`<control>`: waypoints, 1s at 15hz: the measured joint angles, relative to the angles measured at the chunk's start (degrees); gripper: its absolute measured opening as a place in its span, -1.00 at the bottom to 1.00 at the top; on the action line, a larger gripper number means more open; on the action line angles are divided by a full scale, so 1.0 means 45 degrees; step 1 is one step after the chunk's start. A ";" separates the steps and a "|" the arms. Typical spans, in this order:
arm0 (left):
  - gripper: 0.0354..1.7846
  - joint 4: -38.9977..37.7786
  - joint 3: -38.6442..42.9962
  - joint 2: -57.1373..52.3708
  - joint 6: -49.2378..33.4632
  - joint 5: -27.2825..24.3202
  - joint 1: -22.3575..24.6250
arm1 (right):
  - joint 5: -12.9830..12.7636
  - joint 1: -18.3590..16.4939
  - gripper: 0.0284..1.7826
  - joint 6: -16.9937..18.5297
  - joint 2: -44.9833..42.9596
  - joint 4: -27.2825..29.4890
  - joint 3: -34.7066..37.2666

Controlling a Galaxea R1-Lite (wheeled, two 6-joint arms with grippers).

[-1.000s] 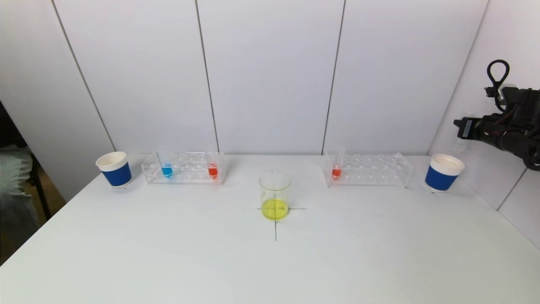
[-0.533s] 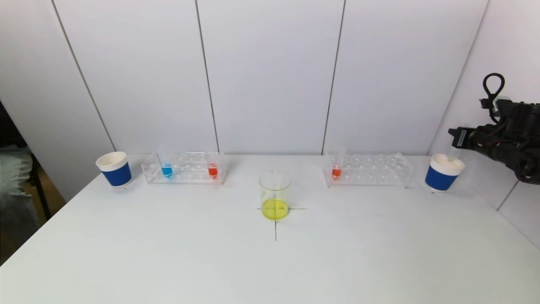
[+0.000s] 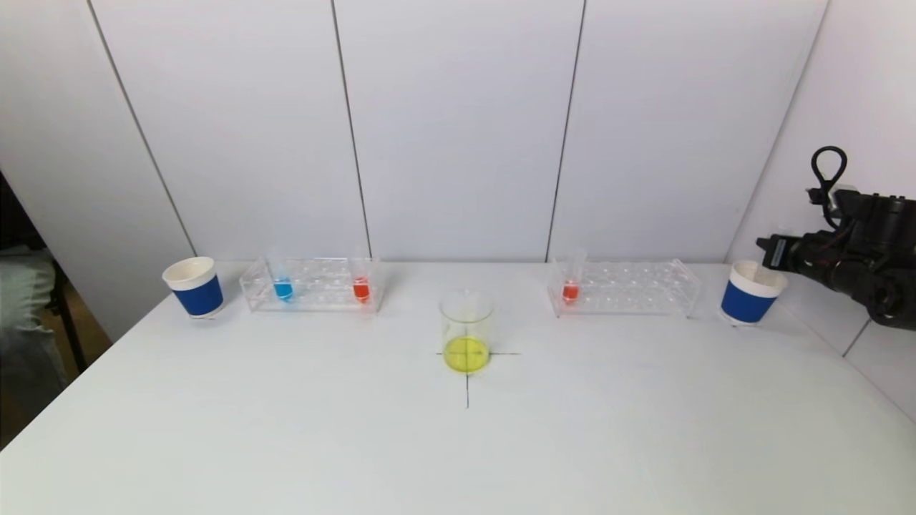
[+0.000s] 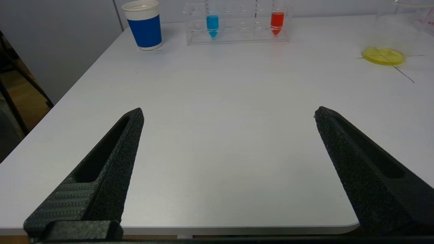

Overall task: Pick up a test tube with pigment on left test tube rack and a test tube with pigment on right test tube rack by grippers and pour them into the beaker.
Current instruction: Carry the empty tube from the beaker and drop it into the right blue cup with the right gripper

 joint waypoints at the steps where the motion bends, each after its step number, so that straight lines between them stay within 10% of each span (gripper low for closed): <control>1: 0.98 0.0000 0.0000 0.0000 -0.0003 0.0000 0.0000 | 0.0005 -0.0035 -0.50 -0.0019 0.0024 -0.0282 0.0130; 15: 0.98 0.0005 0.0000 0.0000 0.0000 0.0000 0.0000 | 0.0184 -0.0176 -0.50 -0.0051 0.0287 -0.0796 0.0669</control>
